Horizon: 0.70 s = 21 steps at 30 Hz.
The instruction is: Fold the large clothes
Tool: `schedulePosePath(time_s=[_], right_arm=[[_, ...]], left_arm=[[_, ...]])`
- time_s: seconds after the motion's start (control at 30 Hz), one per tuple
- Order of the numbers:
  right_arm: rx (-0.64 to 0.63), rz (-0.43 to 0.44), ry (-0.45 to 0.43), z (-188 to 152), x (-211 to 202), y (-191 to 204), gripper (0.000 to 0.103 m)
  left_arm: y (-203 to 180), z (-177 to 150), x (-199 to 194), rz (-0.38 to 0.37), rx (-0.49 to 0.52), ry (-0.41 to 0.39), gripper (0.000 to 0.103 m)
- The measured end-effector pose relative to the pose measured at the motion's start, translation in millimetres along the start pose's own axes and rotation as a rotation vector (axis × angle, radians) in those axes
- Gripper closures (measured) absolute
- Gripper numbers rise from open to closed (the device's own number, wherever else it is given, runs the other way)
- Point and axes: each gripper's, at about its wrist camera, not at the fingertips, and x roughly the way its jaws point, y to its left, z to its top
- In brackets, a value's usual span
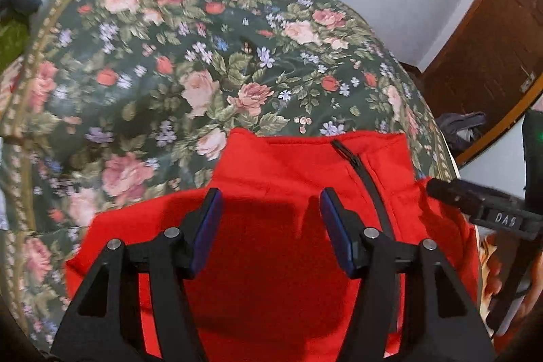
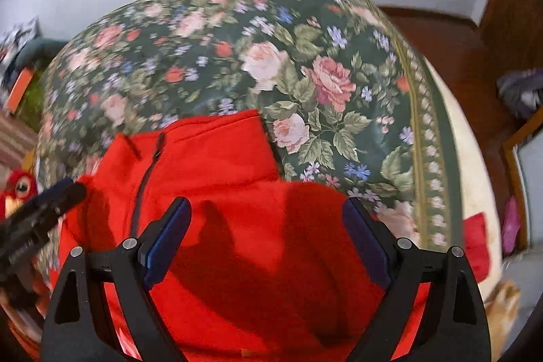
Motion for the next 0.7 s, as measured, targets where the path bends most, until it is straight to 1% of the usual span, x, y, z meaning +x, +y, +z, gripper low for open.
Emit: schedulePosePath(time_s=[0.1, 0.13, 0.2, 0.27, 0.3, 0.33, 0.37, 0.4, 0.43, 0.47, 0.5, 0.53, 0.57, 0.6, 0.67, 0.7], right_arm=[[0.017, 0.015, 0.027, 0.0, 15.7, -3.6, 0.016], [0.034, 0.041, 0.033, -3.6, 20.8, -6.6, 0.016], [0.06, 0.081, 0.002, -8.4, 20.3, -11.8, 0.016], [0.055, 0.119, -0.019, -13.3, 17.6, -12.6, 0.029], [0.055, 0.12, -0.026, -13.2, 17.4, -12.9, 0.042], [0.052, 0.118, -0.029, -14.9, 15.9, -11.9, 0.056], [0.045, 0.121, -0.032, -16.9, 13.0, -8.9, 0.064], [0.037, 0.119, -0.035, -17.8, 10.4, -6.4, 0.081], [0.025, 0.107, -0.035, -18.8, 7.5, -3.2, 0.092], [0.009, 0.095, -0.041, -20.7, 2.7, 1.0, 0.094], [-0.007, 0.093, -0.045, -22.6, -1.7, 4.4, 0.096], [-0.013, 0.099, -0.049, -25.0, -6.1, 7.0, 0.097], [-0.008, 0.109, -0.053, -25.0, -9.4, 7.8, 0.097], [-0.005, 0.119, -0.055, -24.8, -9.7, 4.6, 0.098], [-0.008, 0.135, -0.072, -30.6, -26.8, 7.0, 0.098], [-0.017, 0.139, -0.078, -33.1, -33.8, 9.0, 0.098]], left_arm=[[4.9, 4.6, 20.4, 0.005, -0.044, 0.009, 0.044], [7.1, 5.3, 26.7, 0.007, -0.058, 0.016, 0.044], [13.6, 2.5, 38.7, -0.017, -0.095, 0.043, 0.044], [19.7, -3.4, 47.9, -0.057, -0.132, 0.071, 0.046], [22.7, -6.5, 48.1, -0.075, -0.152, 0.063, 0.051], [24.7, -8.4, 46.0, -0.084, -0.163, 0.051, 0.061], [25.8, -9.5, 43.7, -0.096, -0.174, 0.045, 0.066], [26.0, -10.2, 41.8, -0.104, -0.179, 0.046, 0.075], [24.7, -10.4, 38.1, -0.101, -0.176, 0.042, 0.083], [21.2, -10.3, 33.1, -0.093, -0.158, 0.038, 0.087], [17.7, -10.2, 27.4, -0.083, -0.137, 0.03, 0.097], [12.1, -10.1, 19.0, -0.064, -0.107, 0.015, 0.102], [6.3, -10.7, 9.9, -0.048, -0.081, 0.004, 0.102], [2.3, -11.3, 3.9, -0.047, -0.063, 0.001, 0.103], [-7.1, -14.1, -11.9, -0.053, -0.017, -0.007, 0.103], [-12.4, -17.8, -24.1, -0.039, 0.012, -0.016, 0.103]])
